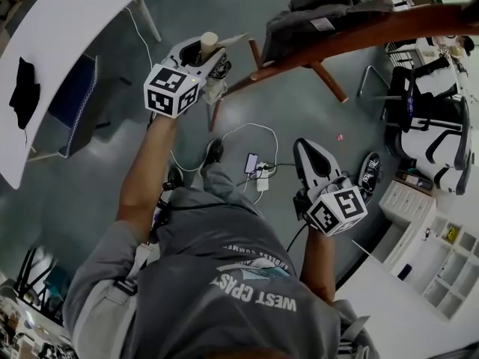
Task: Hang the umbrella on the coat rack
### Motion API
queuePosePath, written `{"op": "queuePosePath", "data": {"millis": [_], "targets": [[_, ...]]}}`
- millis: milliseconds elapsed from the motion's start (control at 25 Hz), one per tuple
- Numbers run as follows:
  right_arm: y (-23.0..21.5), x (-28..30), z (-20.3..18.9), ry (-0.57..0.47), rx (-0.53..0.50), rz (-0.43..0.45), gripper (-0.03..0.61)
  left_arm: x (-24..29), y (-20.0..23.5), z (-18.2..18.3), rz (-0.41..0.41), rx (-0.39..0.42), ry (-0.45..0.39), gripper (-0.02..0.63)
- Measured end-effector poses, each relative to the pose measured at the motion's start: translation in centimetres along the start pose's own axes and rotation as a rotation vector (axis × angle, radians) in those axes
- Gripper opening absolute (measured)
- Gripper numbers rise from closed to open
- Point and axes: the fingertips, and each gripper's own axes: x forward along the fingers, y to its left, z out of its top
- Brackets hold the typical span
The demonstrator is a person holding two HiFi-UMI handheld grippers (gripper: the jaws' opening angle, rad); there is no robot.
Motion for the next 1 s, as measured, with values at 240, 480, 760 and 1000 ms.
{"op": "queuePosePath", "data": {"millis": [240,480,760,1000], "targets": [[-0.5,0.3,-0.5,0.02,0.006,0.006,0.028,1.9,-0.1,-1.4,-0.009,-0.022,0.022,0.164],[-1.0,0.5,-1.1,0.036,0.01,0.002,0.028,3.3,-0.8,-2.3,-0.027,-0.034,0.033,0.164],[-1.1,0.7,-1.6,0.047,0.011,0.003,0.028,4.0,-2.2,-3.5,-0.057,-0.052,0.05,0.164],[-0.7,0.9,-2.0,0.054,0.012,0.008,0.028,3.9,-3.2,-5.0,-0.076,-0.06,0.077,0.164]]}}
